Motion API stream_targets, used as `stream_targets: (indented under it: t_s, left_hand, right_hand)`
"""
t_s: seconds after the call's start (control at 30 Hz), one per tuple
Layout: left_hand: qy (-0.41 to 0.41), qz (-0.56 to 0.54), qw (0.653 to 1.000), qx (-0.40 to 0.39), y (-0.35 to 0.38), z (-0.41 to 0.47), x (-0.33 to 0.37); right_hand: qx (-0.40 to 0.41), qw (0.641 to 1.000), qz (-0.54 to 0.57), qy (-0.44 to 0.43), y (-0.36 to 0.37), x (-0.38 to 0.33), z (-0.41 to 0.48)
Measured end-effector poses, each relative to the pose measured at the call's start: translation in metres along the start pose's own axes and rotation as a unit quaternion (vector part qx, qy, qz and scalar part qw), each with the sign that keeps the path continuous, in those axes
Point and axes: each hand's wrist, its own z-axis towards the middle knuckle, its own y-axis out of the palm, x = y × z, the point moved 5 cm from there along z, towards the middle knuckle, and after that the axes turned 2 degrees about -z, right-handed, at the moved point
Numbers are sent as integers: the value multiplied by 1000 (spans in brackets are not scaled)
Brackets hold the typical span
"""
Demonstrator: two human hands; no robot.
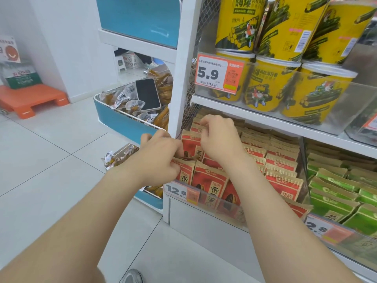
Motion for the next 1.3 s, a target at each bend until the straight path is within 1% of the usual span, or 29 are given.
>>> stream_targets:
  t_s: [0.07,0.1,0.2,0.27,0.37,0.47,0.57,0.67,0.73,0.8,0.9,1.0,1.1,1.17,1.23,1.3]
  left_hand:
    - [-6,3,1000,-1,0,1,1]
    - [-6,4,1000,-1,0,1,1]
    - [5,16,1000,-16,2,1,4]
    - [13,37,999,-31,4,-1,7]
    - [-4,52,998,-24,5,-2,7]
    - [-17,63,998,-23,6,-2,9]
    - [-5,70,997,-21,8,-3,16]
    - [-2,57,998,-22,9,-3,20]
    - [-7,40,999,-15,7,-3,23]
    - [-24,10,1000,4,2,-3,26]
    - [-59,-25,997,53,-5,-1,31]
    - [-81,-95,981,151,-15,-2,36]
    - [-75,-239,936,247,-27,-8,55]
    - [-47,-315,905,281,-32,-12,77]
    - [-5,-382,881,280,-32,-13,101]
    - [28,-439,866,238,-25,-13,127]
  right_hand:
    - [-42,998,-44,-2,9,4,6]
    - [-51,997,-61,-3,11,5,8]
    - [-57,996,-68,-32,13,4,10]
    - [-75,992,-88,-57,14,1,7]
    - [-100,989,-94,-63,11,-1,2]
    - [-58,993,-60,-79,-2,-2,-1]
    - [-4,996,12,-90,-20,-3,-5]
    - [55,991,49,-115,-31,1,-12]
    - [110,983,72,-132,-40,8,-21]
    - [189,965,105,-150,-56,15,-33]
    - [317,923,160,-151,-88,25,-57]
    - [400,885,207,-118,-112,39,-77]
    - [417,868,260,-76,-121,49,-93]
    - [400,868,288,-57,-125,53,-100]
    - [373,871,319,-36,-126,56,-105]
    - [346,859,377,9,-123,64,-108]
